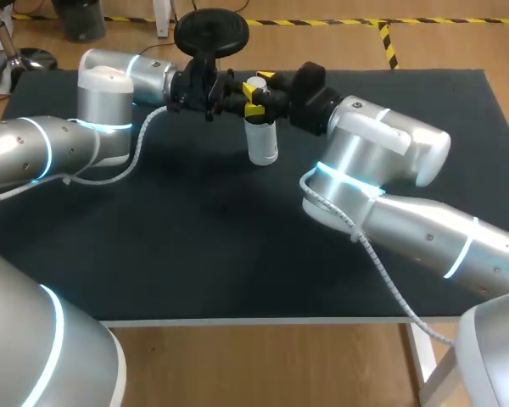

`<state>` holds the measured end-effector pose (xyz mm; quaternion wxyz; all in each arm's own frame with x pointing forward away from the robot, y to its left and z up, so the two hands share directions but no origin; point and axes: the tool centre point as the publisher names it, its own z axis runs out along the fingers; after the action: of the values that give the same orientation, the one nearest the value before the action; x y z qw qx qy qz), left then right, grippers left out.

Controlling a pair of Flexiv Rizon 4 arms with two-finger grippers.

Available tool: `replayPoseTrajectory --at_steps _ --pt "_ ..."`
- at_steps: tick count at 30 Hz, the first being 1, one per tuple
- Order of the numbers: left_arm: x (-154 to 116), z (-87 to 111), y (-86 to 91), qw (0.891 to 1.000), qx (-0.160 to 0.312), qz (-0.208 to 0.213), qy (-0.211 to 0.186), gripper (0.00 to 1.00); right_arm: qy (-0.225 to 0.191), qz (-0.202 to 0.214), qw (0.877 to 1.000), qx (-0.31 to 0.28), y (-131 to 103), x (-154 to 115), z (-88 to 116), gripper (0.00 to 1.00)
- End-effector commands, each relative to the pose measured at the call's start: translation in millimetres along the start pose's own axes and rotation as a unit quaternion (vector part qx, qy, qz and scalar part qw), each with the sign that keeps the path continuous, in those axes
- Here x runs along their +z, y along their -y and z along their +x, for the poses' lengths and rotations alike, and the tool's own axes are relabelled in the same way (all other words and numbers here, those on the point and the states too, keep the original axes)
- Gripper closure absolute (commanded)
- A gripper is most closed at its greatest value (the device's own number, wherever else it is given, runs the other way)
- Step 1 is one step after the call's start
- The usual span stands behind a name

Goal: Unscrew the bottle cap

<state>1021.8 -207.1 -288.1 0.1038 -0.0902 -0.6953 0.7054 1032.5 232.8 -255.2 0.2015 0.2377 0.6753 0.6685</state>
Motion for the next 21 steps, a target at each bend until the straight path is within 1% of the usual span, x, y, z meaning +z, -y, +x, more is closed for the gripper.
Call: replayPoseTrajectory --at_steps 1,2,3,4,8,9,12,14,16,18,19,21 --pt "3.1 -3.4 3.4 1.0 0.0 -0.002 0.002 1.0 -0.069 0.007 0.998 0.004 -4.1 -5.1 -9.3 1.0" --pt "3.1 -3.4 3.4 1.0 0.0 -0.002 0.002 1.0 -0.079 0.006 0.997 0.006 -4.7 -5.4 -9.9 1.0" --pt "3.1 -3.4 3.4 1.0 0.0 -0.002 0.002 1.0 -0.101 0.011 0.995 0.012 -5.7 -5.9 -10.6 1.0" --pt "3.1 -3.4 3.4 1.0 0.0 -0.002 0.002 1.0 -0.109 0.011 0.994 0.015 -5.9 -6.2 -10.6 1.0" --pt "3.1 -3.4 3.4 1.0 0.0 -0.002 0.002 1.0 -0.166 0.017 0.986 0.019 -8.3 -8.4 -11.2 1.0" --pt "3.1 -3.4 3.4 1.0 0.0 -0.002 0.002 1.0 -0.19 0.021 0.981 0.02 -9.3 -9.2 -10.5 1.0" --pt "3.1 -3.4 3.4 1.0 0.0 -0.002 0.002 1.0 -0.232 0.024 0.972 0.018 -10.4 -9.8 -9.6 1.0" --pt "3.1 -3.4 3.4 1.0 0.0 -0.002 0.002 1.0 -0.277 0.014 0.961 0.018 -12.5 -10.1 -7.9 1.0" --pt "3.1 -3.4 3.4 1.0 0.0 -0.002 0.002 1.0 -0.316 0.016 0.949 0.008 -12.8 -9.9 -6.8 1.0" --pt "3.1 -3.4 3.4 1.0 0.0 -0.002 0.002 1.0 -0.355 0.007 0.935 0.002 -12.4 -9.6 -4.8 1.0" --pt "3.1 -3.4 3.4 1.0 0.0 -0.002 0.002 1.0 -0.381 -0.002 0.924 0.006 -12.0 -9.6 -3.4 1.0" --pt "3.1 -3.4 3.4 1.0 0.0 -0.002 0.002 1.0 -0.399 -0.006 0.917 0.007 -11.3 -9.5 -3.7 1.0"
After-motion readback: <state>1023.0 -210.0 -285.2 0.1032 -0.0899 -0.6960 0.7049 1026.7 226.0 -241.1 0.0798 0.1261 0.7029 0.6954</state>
